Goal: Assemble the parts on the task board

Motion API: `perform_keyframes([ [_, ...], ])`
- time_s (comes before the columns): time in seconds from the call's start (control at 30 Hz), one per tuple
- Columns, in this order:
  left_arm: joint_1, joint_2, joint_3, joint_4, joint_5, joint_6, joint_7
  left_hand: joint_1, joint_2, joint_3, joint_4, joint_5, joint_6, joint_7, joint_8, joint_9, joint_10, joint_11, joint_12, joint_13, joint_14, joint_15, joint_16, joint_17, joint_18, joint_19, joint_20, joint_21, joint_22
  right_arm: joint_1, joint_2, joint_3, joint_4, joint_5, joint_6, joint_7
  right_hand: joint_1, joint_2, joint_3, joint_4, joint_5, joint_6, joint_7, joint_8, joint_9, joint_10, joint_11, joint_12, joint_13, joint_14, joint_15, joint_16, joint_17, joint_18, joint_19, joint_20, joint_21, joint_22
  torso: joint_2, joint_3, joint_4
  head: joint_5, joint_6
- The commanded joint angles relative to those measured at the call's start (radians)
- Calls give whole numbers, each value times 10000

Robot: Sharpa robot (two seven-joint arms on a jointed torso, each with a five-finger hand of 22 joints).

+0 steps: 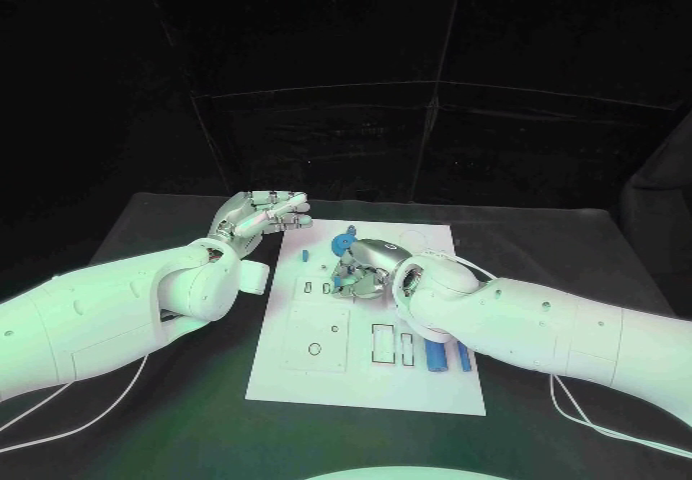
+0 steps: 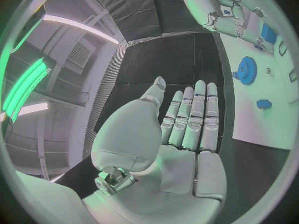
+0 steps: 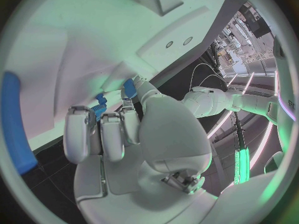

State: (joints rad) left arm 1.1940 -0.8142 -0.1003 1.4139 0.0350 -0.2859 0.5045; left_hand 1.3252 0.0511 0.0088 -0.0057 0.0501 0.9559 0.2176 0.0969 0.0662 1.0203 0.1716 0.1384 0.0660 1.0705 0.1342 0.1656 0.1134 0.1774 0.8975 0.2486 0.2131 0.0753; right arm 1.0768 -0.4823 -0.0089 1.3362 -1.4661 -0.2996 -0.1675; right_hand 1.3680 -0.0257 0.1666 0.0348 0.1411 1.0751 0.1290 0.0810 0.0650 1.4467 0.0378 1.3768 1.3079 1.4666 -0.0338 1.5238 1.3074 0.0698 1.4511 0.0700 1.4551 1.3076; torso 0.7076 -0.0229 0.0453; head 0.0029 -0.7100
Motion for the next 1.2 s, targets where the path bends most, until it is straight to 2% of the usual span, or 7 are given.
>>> perform_keyframes([
  [0.03, 14, 8, 8, 11, 7, 121, 18, 16, 90, -7, -42, -11, 37, 25, -34, -11, 44, -6, -44, -16, 49, -10, -42, 10, 64, 84, -10, -66, -10, -49, -21, -49, -16, -60, 488, -225, -44, -123, -88, -5, -42, -83, 38, -68, -12, 27, 80, -52, 876, 840, 56, 15, 1707, -170, -5, 70, 20, 48, -3, 0, 29, -27, 7],
  [0.2, 14, -5, 8, 17, 7, 121, 0, 16, 90, -7, -42, -11, 37, 25, -34, -11, 44, -6, -44, -16, 49, -10, -42, 10, 64, 84, -10, -66, -10, -49, -42, -50, 11, -99, 465, -259, -125, -432, -228, -63, 148, -242, 91, -148, -8, -32, 131, -119, 815, 836, 103, 8, 1698, -164, -27, 118, 7, 23, -2, -5, 32, -38, 19],
  [0.57, 14, -15, 8, 15, 7, 119, -9, 16, 90, -7, -42, -11, 37, 25, -34, -11, 44, -6, -44, -16, 49, -10, -42, 10, 64, 84, -10, -66, -10, -49, -59, -51, 29, -158, 296, -294, -265, -572, -365, -26, 202, -368, 121, -170, -9, -130, 164, -247, 700, 834, 136, 3, 1691, -162, -36, 153, 4, 21, -2, 2, 18, -36, 11],
  [0.77, 14, -20, 8, 15, 7, 120, -20, 11, 93, 0, -61, -10, 36, 27, -46, -12, 41, -2, -57, -17, 49, -8, -54, 10, 63, 86, -9, -76, -15, -49, -59, -51, 39, -161, -56, -319, -682, -839, -939, 236, -550, -706, 164, -185, -11, -182, 219, -285, 648, 844, 185, 25, 1743, -160, -47, 206, 3, 23, 1, 0, 17, -46, 8],
  [0.9, 14, -23, 8, 17, 7, 123, -28, 11, 93, 0, -61, -10, 36, 27, -46, -12, 41, -2, -57, -17, 49, -8, -54, 10, 63, 86, -9, -76, -15, -49, -59, -51, 47, -135, -338, -309, -721, -901, -1262, 386, -674, -1008, 239, -201, -20, -271, 283, -387, 549, 845, 236, 28, 1751, -161, -51, 246, 3, 24, 2, 3, 17, -55, 16],
  [1.0, 14, -25, 8, 16, 7, 127, -33, 11, 93, 0, -61, -10, 36, 27, -46, -12, 41, -2, -57, -17, 49, -8, -54, 10, 63, 86, -9, -76, -15, -49, -64, -51, 66, -87, -698, -179, -596, -983, -1642, 597, -676, -1427, 346, -194, -22, -461, 376, -620, 329, 845, 317, 30, 1761, -168, -37, 315, 22, 62, 1, 6, 11, -65, 22],
  [1.2, 12, -26, 8, -6, -62, 151, -85, 3, 99, 17, -108, -2, 3, 38, -90, -17, 3, 10, -106, -22, 114, -25, -50, 26, 74, 230, -28, -18, 8, -77, -228, -49, 373, 158, -2132, 685, -63, -1145, -2151, 1142, -589, -2321, 483, -218, -39, -500, 501, -619, 264, 856, 427, 60, 1823, -209, 70, 427, 128, 277, 1, 26, 3, -39, 26],
])
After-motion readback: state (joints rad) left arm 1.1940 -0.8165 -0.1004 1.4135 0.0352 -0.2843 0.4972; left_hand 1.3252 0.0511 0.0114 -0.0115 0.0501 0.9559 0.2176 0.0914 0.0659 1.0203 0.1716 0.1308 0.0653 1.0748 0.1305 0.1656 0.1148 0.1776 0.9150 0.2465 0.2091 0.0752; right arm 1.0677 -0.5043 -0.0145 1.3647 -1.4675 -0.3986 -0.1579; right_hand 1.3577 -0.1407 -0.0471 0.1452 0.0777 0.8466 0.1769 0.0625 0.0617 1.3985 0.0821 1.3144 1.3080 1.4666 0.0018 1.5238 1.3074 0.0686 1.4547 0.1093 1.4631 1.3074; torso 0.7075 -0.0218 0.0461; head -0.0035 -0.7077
